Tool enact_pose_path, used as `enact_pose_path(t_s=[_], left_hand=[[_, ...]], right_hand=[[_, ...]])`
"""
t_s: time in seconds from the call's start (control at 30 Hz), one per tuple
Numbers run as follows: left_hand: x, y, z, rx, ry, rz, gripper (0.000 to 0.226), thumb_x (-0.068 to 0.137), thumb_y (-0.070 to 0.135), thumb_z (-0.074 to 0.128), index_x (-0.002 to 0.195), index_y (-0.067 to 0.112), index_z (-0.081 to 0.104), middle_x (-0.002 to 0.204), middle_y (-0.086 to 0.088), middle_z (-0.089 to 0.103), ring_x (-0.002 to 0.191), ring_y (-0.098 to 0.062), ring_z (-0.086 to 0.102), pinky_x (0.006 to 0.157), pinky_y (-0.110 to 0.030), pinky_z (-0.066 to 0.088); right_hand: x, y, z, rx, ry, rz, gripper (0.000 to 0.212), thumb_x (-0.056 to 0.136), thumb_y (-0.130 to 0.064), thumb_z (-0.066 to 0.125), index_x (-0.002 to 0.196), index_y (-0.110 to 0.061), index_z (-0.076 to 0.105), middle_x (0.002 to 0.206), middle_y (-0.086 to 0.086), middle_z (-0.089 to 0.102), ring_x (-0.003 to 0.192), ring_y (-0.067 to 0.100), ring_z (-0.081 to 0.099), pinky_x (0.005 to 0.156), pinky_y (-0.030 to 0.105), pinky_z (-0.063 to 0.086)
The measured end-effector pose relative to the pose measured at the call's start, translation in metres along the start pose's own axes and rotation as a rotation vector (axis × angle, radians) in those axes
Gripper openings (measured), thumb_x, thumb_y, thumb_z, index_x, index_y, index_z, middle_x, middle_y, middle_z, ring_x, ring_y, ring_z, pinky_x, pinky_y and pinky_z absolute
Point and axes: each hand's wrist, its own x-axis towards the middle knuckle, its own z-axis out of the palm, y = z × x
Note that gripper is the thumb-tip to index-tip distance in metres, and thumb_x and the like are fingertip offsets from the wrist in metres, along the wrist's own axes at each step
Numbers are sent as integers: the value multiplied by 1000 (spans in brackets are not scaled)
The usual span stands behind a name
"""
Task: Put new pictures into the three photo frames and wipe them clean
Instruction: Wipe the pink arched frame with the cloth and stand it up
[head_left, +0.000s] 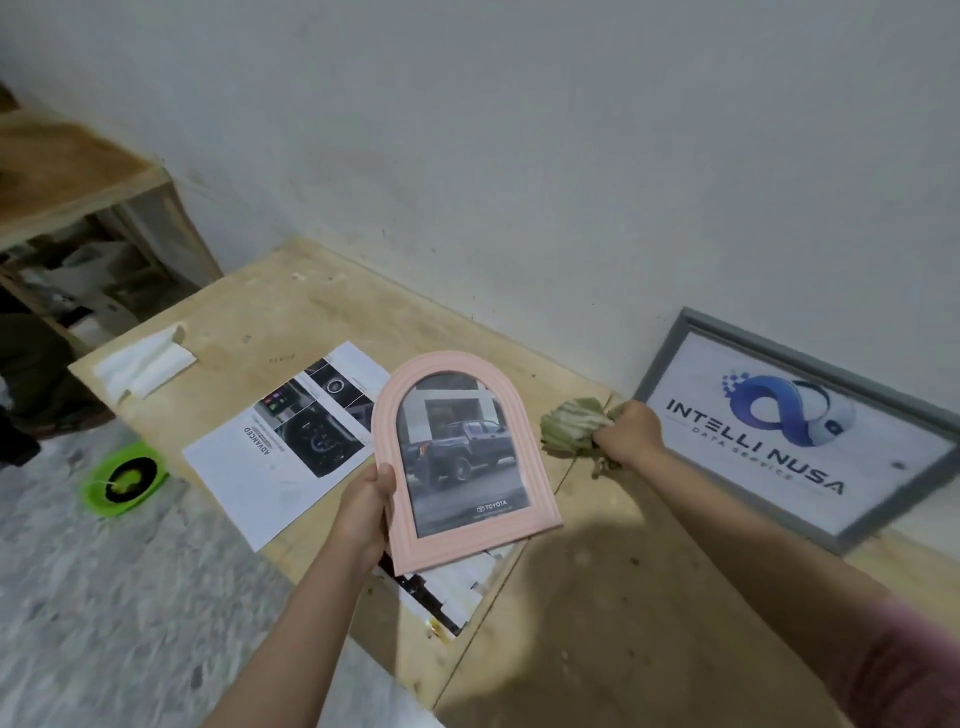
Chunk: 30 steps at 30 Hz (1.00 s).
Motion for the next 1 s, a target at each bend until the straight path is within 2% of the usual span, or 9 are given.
enact_pose_path(t_s=[0.17, 0.27, 0.37, 0.47, 0.63, 0.73, 0.8, 0.9, 1.0], left_hand=[[-25, 1, 4, 85, -99, 32, 29, 101, 19, 39, 111, 0, 59, 106, -22, 68, 100, -40, 64, 89, -52, 52], [-47, 0, 8, 165, -179, 92, 27, 101, 20, 41, 105, 4, 61, 103, -19, 70, 96, -37, 65, 83, -48, 55], [-66, -7, 21, 235, -275, 149, 26, 100, 23, 41, 95, 11, 64, 94, -15, 69, 83, -29, 63, 80, -45, 52], [-96, -17, 38, 297, -384, 208, 28, 99, 29, 41, 90, 18, 64, 86, -10, 67, 77, -25, 59, 73, -33, 49], [-132, -30, 55, 150, -427, 230, 25, 102, 21, 39, 90, 11, 60, 83, -9, 64, 76, -21, 60, 65, -26, 47], [-138, -27, 55, 27, -414, 190, 28, 103, 18, 36, 87, 10, 57, 78, -7, 68, 70, -17, 66, 60, -26, 53], [-137, -25, 57, 122, -389, 255, 31, 102, 20, 37, 79, 14, 56, 73, -4, 63, 66, -18, 59, 61, -28, 48], [-140, -20, 68, 192, -384, 336, 29, 98, 27, 41, 88, 8, 60, 90, -14, 65, 87, -25, 58, 82, -39, 47], [-162, -20, 89, 235, -393, 359, 30, 99, 22, 41, 79, 6, 56, 75, -10, 55, 74, -21, 50, 68, -31, 39]], right_hand=[[-58, 16, -30, 403, -32, 291, 10, 79, -4, 53, 87, 1, 55, 70, 19, 60, 48, 24, 58, 40, 21, 44], [-92, 12, -45, 483, 192, 135, 32, 77, 1, 48, 107, -10, 51, 92, 13, 62, 71, 24, 61, 66, 39, 54], [-131, -6, -49, 366, 275, -251, 70, 70, 0, 57, 133, -24, 39, 118, 1, 56, 101, 17, 58, 84, 26, 46], [-158, -11, -33, -78, 204, -448, 92, 70, 9, 52, 150, -21, 18, 158, 8, 13, 144, 30, 14, 115, 37, 21], [-223, -10, -1, -228, -9, -614, 93, 72, 10, 43, 152, -17, 4, 158, 1, -10, 145, 26, -14, 114, 46, -3], [-250, 26, 4, -339, -169, -743, 86, 72, 5, 45, 150, -13, 15, 157, -3, -5, 146, 20, -7, 116, 44, -1], [-262, 56, -12, -345, -192, -776, 67, 74, -13, 44, 141, -11, 43, 154, 2, 26, 144, 21, 22, 116, 44, 23], [-260, 85, -56, -169, 197, -766, 59, 64, -25, 39, 114, -13, 68, 127, 3, 62, 113, 23, 61, 88, 44, 54], [-230, 89, -103, -115, 598, -688, 63, 65, -5, 48, 127, -12, 60, 135, 10, 54, 119, 33, 54, 97, 44, 46]])
